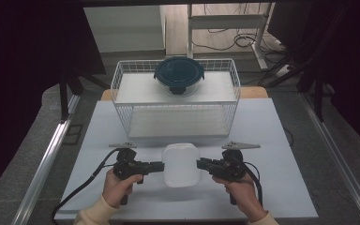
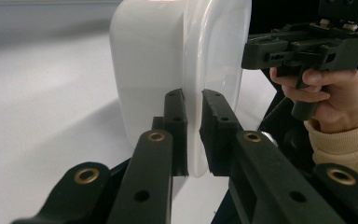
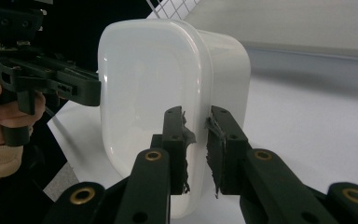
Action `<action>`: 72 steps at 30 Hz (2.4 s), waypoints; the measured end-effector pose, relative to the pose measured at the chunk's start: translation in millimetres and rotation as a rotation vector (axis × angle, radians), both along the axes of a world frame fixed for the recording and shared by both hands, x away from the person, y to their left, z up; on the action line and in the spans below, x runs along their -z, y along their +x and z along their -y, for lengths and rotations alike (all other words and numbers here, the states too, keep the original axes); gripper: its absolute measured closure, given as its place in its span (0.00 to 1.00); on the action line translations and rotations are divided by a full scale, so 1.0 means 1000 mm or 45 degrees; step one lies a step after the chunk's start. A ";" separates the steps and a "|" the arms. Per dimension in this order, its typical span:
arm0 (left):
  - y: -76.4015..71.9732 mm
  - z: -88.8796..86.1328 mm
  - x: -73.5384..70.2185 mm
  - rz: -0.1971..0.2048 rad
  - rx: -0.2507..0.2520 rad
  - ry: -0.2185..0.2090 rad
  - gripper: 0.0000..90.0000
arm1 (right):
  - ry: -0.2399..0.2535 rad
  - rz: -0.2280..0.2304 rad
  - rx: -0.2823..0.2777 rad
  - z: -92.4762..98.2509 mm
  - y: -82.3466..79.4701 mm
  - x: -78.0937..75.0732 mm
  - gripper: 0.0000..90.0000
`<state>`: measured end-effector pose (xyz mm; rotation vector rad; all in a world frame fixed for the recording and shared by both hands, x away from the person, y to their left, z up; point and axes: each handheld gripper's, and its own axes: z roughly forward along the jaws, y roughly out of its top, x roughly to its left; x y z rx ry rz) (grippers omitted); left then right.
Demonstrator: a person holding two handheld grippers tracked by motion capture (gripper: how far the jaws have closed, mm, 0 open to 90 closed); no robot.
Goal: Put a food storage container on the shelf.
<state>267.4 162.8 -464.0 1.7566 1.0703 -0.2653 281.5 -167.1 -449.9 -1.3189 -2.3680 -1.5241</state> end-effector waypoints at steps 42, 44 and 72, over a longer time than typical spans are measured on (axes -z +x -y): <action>0.033 -0.005 -0.089 0.216 -0.005 -0.004 0.90 | 0.001 0.261 -0.027 -0.004 0.024 -0.093 0.86; 0.034 -0.006 -0.093 0.226 -0.006 0.001 0.90 | 0.000 0.267 -0.027 -0.004 0.024 -0.097 0.86; 0.060 -0.015 -0.149 0.316 -0.048 0.020 0.89 | -0.005 0.382 -0.042 -0.016 0.048 -0.154 0.86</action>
